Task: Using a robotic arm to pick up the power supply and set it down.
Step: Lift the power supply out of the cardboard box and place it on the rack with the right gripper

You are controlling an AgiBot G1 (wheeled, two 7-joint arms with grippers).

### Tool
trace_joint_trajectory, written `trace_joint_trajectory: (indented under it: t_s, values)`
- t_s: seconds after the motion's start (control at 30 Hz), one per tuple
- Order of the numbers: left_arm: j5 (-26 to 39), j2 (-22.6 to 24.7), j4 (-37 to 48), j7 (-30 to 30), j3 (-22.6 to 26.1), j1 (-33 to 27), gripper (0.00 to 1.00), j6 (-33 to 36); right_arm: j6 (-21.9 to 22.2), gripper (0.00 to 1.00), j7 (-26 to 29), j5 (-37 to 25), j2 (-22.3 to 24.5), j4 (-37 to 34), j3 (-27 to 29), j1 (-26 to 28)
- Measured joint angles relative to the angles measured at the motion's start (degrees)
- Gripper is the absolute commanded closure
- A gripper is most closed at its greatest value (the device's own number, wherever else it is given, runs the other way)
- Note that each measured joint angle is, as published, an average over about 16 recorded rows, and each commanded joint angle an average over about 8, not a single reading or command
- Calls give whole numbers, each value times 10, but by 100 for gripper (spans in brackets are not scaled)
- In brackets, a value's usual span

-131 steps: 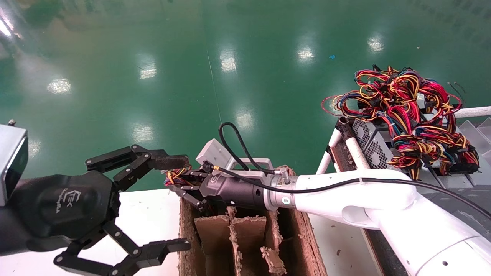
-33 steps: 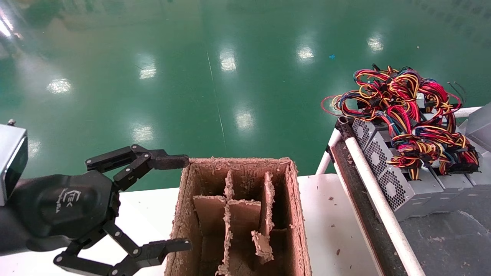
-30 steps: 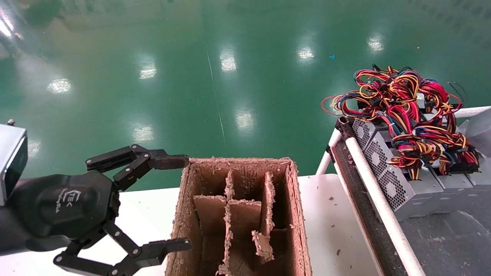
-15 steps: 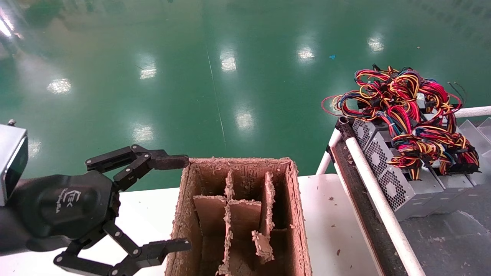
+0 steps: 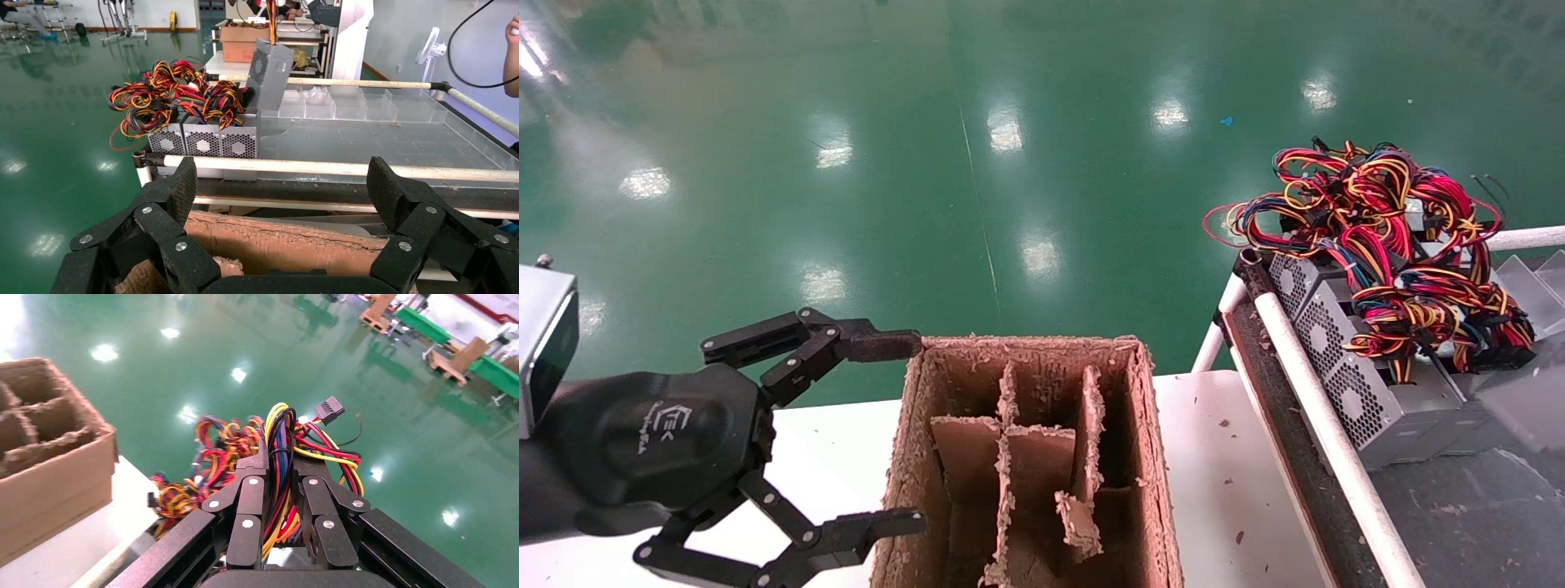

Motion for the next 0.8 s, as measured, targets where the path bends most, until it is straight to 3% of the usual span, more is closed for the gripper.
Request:
trace_joint_trajectory:
  t_s: [0.33,0.8]
  values:
    - [0,0,0,0,0,0,0,0,82,100,33,89,61,133,-59,-57]
    - [0,0,0,0,0,0,0,0,183,100,-1,199,143,255,-159,-82]
